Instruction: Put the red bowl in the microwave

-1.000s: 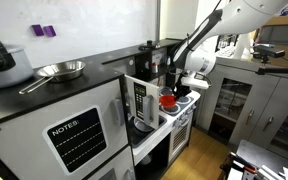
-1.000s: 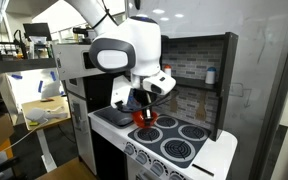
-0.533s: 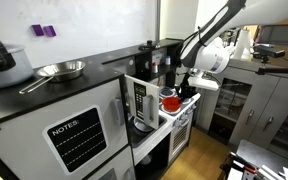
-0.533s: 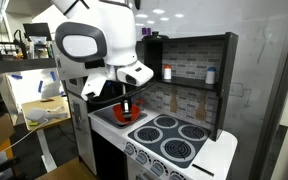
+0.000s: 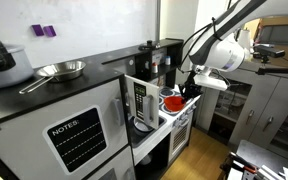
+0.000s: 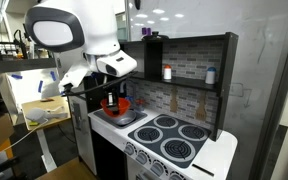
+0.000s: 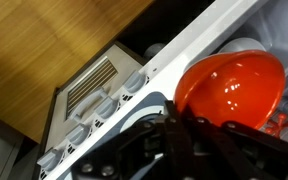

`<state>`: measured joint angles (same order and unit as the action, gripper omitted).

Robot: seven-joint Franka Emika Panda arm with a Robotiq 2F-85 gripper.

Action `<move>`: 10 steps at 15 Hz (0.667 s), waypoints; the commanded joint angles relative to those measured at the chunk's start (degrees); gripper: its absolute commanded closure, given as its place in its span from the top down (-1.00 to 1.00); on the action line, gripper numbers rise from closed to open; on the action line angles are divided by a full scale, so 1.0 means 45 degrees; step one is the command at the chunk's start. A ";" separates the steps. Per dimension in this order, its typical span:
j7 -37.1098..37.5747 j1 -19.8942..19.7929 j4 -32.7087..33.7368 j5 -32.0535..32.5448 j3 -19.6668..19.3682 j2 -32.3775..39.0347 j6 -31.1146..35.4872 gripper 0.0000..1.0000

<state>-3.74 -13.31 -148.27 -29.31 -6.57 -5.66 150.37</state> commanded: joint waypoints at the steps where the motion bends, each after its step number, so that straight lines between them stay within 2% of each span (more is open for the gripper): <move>1: 0.1089 0.0451 -0.0555 0.0341 -0.0302 -0.1016 -0.0178 -0.96; 10: 0.3990 0.1002 -0.1120 0.1694 0.0073 -0.2626 -0.1108 -0.96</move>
<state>10.75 -8.99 -152.30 -22.92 -6.27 -14.92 147.27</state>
